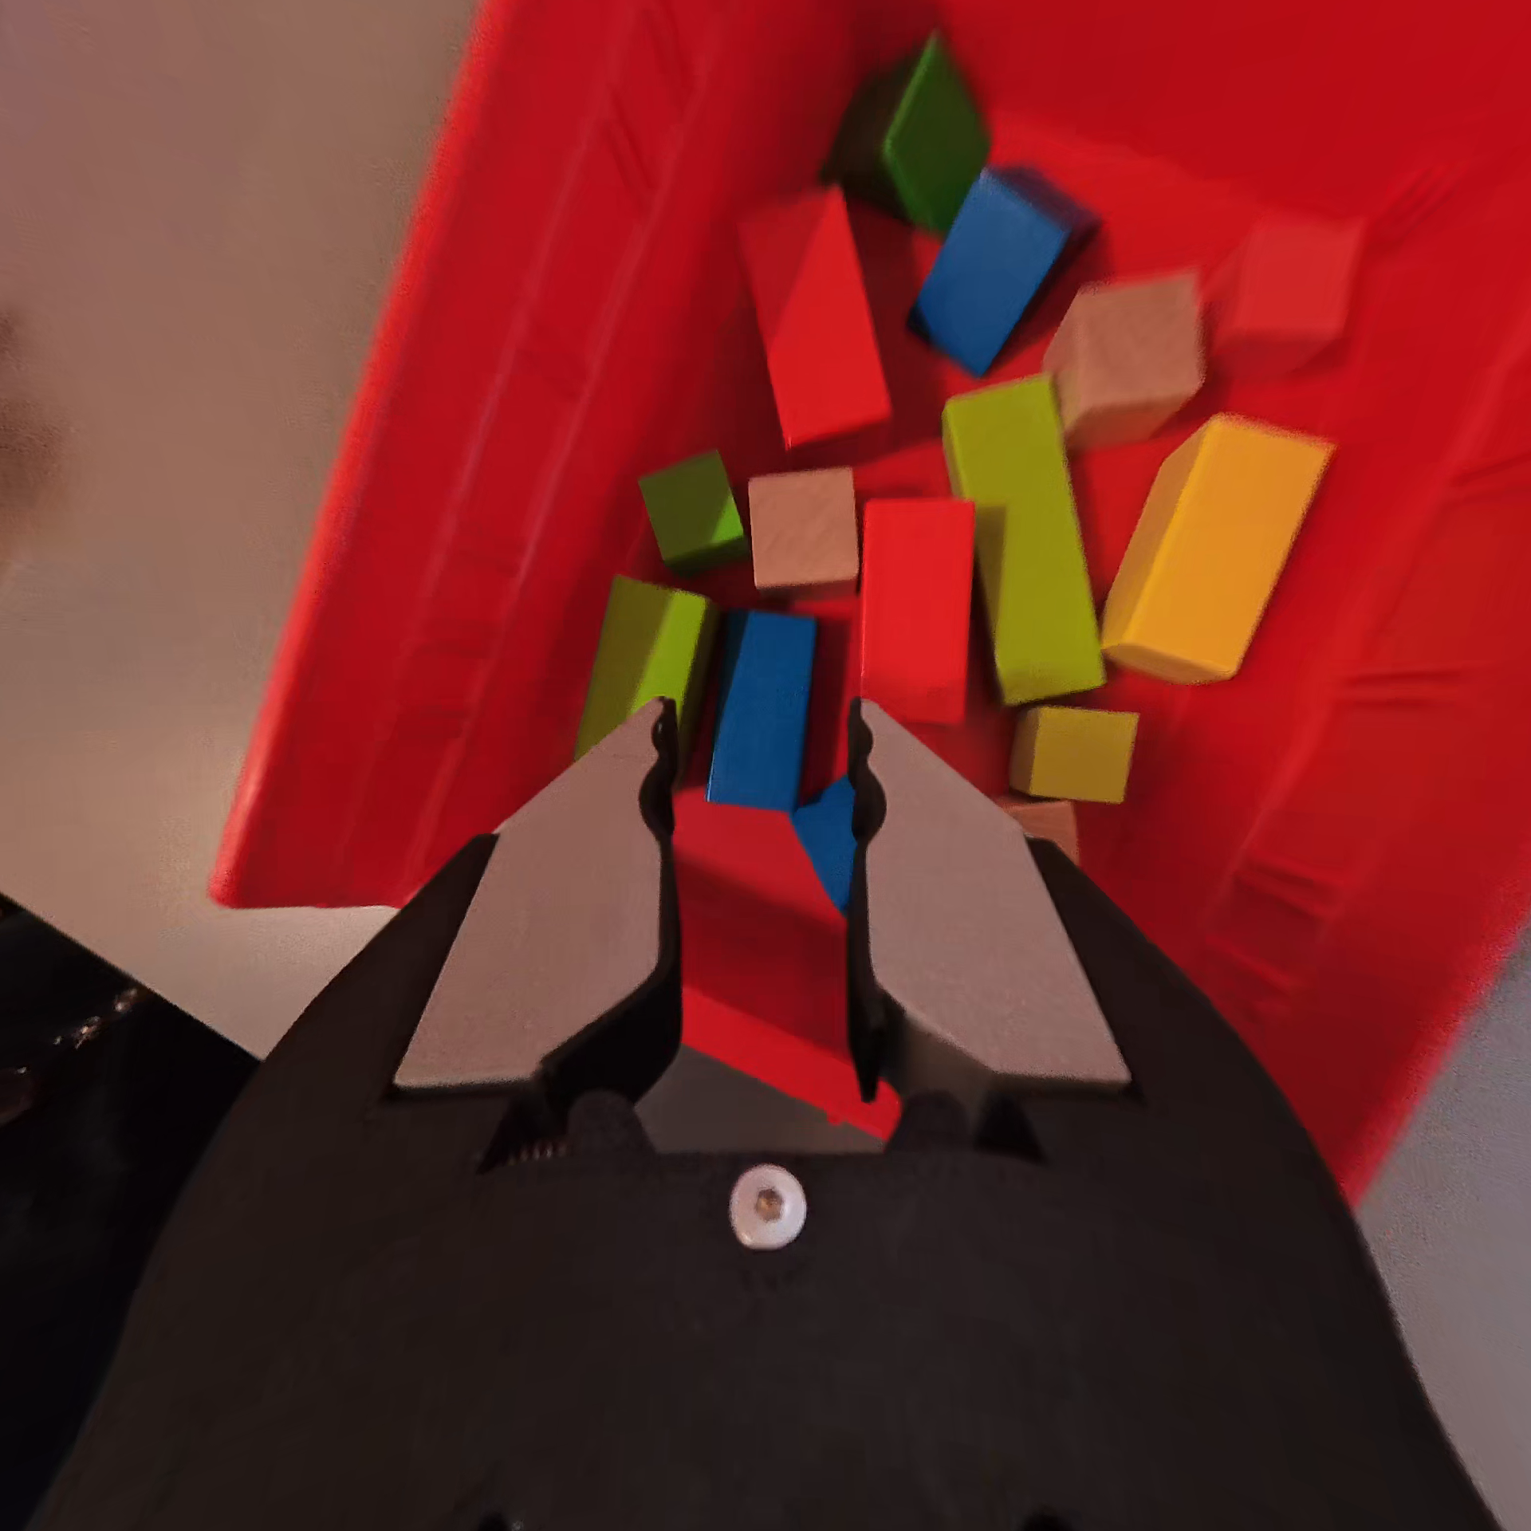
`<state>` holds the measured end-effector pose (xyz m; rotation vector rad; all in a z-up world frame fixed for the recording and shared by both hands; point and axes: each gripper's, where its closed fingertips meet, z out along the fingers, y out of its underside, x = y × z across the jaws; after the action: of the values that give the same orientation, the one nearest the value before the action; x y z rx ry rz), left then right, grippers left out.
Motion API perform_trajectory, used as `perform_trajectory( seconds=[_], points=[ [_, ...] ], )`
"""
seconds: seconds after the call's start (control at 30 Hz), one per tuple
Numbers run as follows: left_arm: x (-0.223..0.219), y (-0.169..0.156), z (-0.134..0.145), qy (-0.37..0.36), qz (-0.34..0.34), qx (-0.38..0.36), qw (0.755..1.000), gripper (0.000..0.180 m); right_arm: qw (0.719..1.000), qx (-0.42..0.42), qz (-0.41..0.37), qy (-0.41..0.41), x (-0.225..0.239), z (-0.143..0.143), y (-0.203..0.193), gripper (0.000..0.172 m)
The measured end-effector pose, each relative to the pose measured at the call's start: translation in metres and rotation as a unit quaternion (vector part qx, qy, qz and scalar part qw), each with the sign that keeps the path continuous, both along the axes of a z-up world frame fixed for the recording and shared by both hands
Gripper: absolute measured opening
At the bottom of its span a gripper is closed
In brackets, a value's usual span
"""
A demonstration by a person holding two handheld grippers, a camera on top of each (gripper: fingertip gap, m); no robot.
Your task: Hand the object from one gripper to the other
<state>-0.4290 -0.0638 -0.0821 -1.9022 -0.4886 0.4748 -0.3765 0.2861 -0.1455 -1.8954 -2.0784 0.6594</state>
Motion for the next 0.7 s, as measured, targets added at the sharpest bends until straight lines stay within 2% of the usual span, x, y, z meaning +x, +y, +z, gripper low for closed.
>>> perform_trajectory(
  seconds=[0.07,0.13,0.2,0.27,0.37,0.43,0.5,0.6,0.7],
  points=[
    [-0.014,-0.026,0.02,0.005,0.029,0.011,1.0,0.036,0.998,0.004,0.008,0.062,-0.007,0.025,-0.003,0.038],
    [-0.041,-0.075,0.043,0.032,0.109,-0.004,0.993,0.043,0.99,0.01,0.017,0.141,-0.014,0.057,-0.006,0.041],
    [-0.058,-0.118,0.07,0.026,0.167,0.023,0.985,0.053,0.975,0.022,0.018,0.222,-0.017,0.09,-0.009,0.042],
    [-0.062,-0.142,0.091,0.018,0.18,0.076,0.981,0.058,0.954,0.024,0.019,0.297,-0.016,0.122,-0.014,0.048],
    [-0.063,-0.159,0.107,0.026,0.173,0.128,0.976,0.059,0.919,0.016,0.024,0.394,-0.013,0.157,-0.025,0.053],
    [-0.067,-0.166,0.104,0.025,0.169,0.125,0.977,0.064,0.896,0.005,0.014,0.443,-0.011,0.163,-0.028,0.055],
    [-0.074,-0.172,0.099,0.016,0.173,0.12,0.977,0.069,0.886,-0.009,0.005,0.463,-0.01,0.15,-0.032,0.054],
    [-0.078,-0.162,0.094,-0.003,0.135,0.148,0.98,0.067,0.878,0.005,-0.034,0.478,-0.012,0.134,-0.023,0.054],
    [-0.089,-0.15,0.074,-0.036,0.107,0.131,0.985,0.069,0.87,-0.008,-0.038,0.492,-0.013,0.145,-0.026,0.061]
  ],
)
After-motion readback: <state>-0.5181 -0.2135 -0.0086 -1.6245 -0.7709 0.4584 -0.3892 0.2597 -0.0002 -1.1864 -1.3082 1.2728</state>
